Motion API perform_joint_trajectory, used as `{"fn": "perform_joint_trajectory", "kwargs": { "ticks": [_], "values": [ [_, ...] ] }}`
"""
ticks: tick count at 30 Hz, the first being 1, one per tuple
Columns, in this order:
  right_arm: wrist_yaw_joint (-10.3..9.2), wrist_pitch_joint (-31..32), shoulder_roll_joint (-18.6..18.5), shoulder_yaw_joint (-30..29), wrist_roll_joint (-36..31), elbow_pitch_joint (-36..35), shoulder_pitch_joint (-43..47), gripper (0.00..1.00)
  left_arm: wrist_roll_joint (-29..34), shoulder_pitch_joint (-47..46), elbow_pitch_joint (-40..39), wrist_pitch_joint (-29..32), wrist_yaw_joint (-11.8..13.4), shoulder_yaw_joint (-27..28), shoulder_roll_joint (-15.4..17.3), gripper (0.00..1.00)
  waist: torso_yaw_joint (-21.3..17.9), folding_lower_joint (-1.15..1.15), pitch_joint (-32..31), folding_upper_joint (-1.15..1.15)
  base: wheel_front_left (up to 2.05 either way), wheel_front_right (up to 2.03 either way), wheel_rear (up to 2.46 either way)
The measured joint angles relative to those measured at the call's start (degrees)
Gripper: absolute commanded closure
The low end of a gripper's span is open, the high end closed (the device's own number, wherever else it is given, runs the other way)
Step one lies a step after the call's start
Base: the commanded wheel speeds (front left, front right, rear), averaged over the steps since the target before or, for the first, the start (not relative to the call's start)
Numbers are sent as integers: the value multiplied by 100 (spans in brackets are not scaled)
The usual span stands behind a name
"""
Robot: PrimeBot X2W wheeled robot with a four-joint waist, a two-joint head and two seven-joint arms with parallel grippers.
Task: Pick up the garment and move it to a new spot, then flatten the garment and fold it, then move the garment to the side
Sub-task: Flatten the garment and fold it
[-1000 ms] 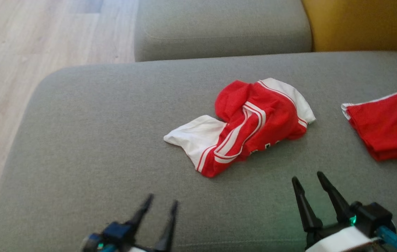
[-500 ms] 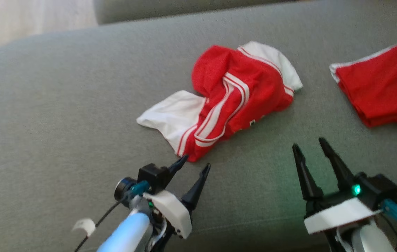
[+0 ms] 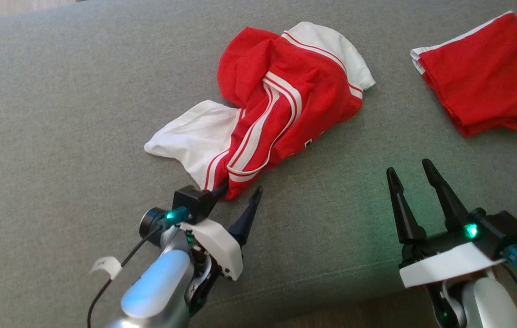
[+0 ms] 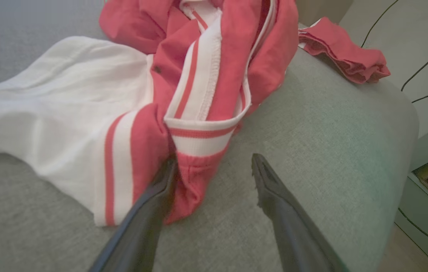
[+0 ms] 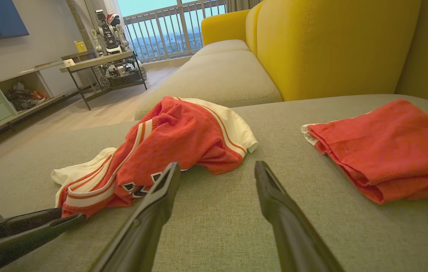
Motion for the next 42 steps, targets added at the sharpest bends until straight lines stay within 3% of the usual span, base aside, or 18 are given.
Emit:
{"fn": "perform_joint_trajectory", "kwargs": {
  "ticks": [2,5,13,20,21,22,25,26,29,33,37,42],
  "values": [
    [0,0,0,-2,7,3,-12,0,4,-38,-38,0,-18,-4,1,0,-17,0,22,0,0,0,0],
    [0,0,0,3,22,23,-97,0,47,-73,-267,0,-24,-3,1,100,-37,0,29,0,0,0,0],
    [0,0,0,77,127,115,-128,0,113,-97,-1034,0,-177,-79,2,100,-189,0,-204,0,0,0,0],
    [0,0,-4,219,386,138,-107,0,-1271,-578,-1642,415,-218,-156,1,100,-538,-1,-489,0,0,0,0],
    [0,0,0,333,435,144,-107,0,-1794,-910,-1800,676,-105,-7,1,100,-695,-1,-547,0,0,0,0],
    [0,0,0,333,435,144,-107,0,-1794,-910,-1800,676,-105,-7,1,100,-695,-1,-547,0,0,0,0],
    [0,0,-5,263,589,164,-108,0,-2640,-1656,-1982,1051,304,153,-10,100,-1028,-1,-661,0,0,0,0],
    [0,0,-5,263,589,164,-108,0,-2640,-1656,-1982,1051,304,153,-10,100,-1028,-1,-661,0,0,0,0],
    [0,0,-7,272,682,189,-108,0,-3299,-2335,-2139,1144,608,364,-35,100,-1251,-1,-739,0,0,0,0],
    [0,0,-5,213,758,188,-108,0,-3649,-3297,-2190,1168,932,749,-89,100,-1465,-1,-832,0,0,0,0],
    [0,0,-7,126,760,171,-104,0,-3804,-3982,-2212,1152,1103,1206,-141,100,-1438,-1,-867,0,0,0,0],
    [0,0,-5,46,758,163,-92,0,-3831,-3719,-2194,1115,1307,1481,181,100,-1196,-1,-858,0,0,0,0]
  ]
}}
